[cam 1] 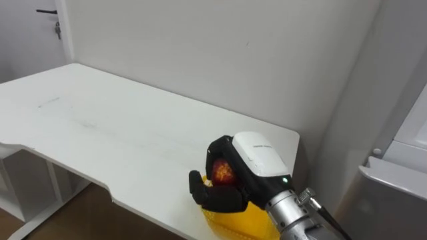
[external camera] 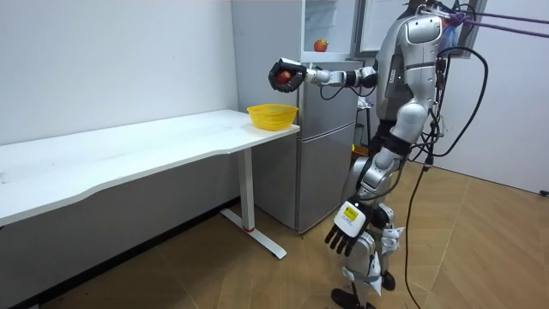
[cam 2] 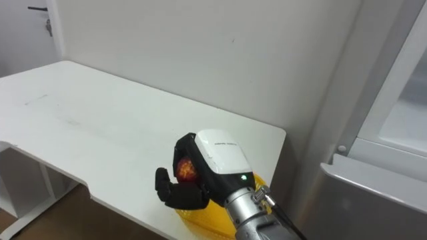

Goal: Retrieve from the upper fridge

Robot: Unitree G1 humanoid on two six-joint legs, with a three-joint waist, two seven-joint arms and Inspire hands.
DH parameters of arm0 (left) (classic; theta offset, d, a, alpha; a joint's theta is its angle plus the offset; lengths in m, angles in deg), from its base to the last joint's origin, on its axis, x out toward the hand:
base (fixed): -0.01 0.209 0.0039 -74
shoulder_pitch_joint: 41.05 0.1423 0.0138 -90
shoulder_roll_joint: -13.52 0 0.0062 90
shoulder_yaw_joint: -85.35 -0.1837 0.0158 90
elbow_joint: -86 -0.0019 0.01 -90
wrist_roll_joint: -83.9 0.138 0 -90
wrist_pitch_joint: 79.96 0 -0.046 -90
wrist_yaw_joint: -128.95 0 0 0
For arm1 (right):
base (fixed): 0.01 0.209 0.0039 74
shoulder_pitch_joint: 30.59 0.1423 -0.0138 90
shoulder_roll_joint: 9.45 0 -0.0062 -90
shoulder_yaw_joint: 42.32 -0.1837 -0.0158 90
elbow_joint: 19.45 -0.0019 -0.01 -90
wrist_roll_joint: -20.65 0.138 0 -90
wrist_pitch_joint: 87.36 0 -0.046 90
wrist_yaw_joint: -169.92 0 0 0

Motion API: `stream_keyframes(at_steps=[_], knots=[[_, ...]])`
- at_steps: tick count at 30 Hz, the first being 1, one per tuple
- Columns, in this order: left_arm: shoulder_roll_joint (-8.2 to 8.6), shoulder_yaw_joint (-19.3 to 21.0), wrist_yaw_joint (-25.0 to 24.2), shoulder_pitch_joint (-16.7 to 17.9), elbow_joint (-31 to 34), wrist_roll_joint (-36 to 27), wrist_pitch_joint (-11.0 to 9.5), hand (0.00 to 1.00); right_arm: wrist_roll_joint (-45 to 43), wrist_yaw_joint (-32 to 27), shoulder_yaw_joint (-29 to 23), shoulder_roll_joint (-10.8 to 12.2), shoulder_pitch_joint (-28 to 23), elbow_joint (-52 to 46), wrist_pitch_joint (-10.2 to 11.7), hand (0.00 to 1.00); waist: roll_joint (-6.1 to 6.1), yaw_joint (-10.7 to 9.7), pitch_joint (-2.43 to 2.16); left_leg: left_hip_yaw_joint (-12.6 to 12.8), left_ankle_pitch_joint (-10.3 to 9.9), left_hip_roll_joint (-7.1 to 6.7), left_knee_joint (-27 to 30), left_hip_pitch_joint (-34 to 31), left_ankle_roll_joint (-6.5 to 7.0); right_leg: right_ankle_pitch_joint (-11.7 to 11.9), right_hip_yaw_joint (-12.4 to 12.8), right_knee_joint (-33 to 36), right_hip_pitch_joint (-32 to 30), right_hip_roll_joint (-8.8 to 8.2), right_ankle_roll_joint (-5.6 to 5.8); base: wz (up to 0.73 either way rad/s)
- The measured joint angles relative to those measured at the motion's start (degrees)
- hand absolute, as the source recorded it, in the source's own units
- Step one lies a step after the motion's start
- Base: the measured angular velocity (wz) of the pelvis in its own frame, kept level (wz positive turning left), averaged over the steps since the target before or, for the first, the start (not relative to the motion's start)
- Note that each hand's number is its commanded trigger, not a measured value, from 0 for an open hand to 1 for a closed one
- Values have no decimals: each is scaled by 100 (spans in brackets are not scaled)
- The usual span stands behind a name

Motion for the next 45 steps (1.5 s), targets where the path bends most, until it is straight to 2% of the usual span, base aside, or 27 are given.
stream_keyframes(at_steps=[5,6,7,8,9,19,27,31,38,45], knots=[[2,22,-49,-16,41,-1,8,0,4,-35,-23,-6,11,120,-17,100,39,-8,26,1,0,-2,-3,2,0,-2,11,-1,-1,0,4,0],[3,22,-48,-18,41,-1,8,0,4,-41,-38,-6,11,156,-18,79,39,-7,27,1,0,-2,-4,2,0,-3,12,-1,-2,0,4,0],[4,22,-48,-17,41,-1,8,0,3,-46,-66,-5,11,217,-20,53,39,-5,27,1,0,-2,-6,1,0,-3,15,-1,-4,0,5,0],[5,21,-48,-17,41,-1,8,0,3,-47,-101,-6,11,256,-20,21,38,-4,26,0,0,-2,-8,0,0,-3,16,-1,-7,0,5,0],[5,22,-48,-17,41,-1,8,0,3,-50,-122,-5,11,274,-20,0,38,-4,26,1,0,-2,-8,0,0,-3,17,-1,-7,0,5,0],[5,11,-12,-12,120,-6,110,0,198,-270,-271,-5,16,314,-38,0,42,-32,24,1,1,-2,2,3,2,-3,-86,-2,33,-11,5,3],[35,8,45,94,148,-23,193,0,377,-482,-274,-5,16,324,-110,0,107,-42,27,1,2,-11,65,3,3,-8,-145,-1,101,-29,13,6],[44,8,53,117,161,-67,228,0,585,-487,-275,-9,16,393,-150,0,143,-60,13,14,13,-26,92,-9,20,-21,-141,10,97,-52,33,0],[59,9,53,114,162,-67,249,0,646,-487,-280,-11,16,459,-261,0,99,-78,-28,37,22,-35,164,-88,34,-20,-134,28,49,-70,33,0],[105,-6,121,134,188,-77,327,0,802,-495,-274,-9,9,560,-267,0,129,-155,-19,36,22,-34,184,-84,34,-19,-115,33,62,-70,32,0]])
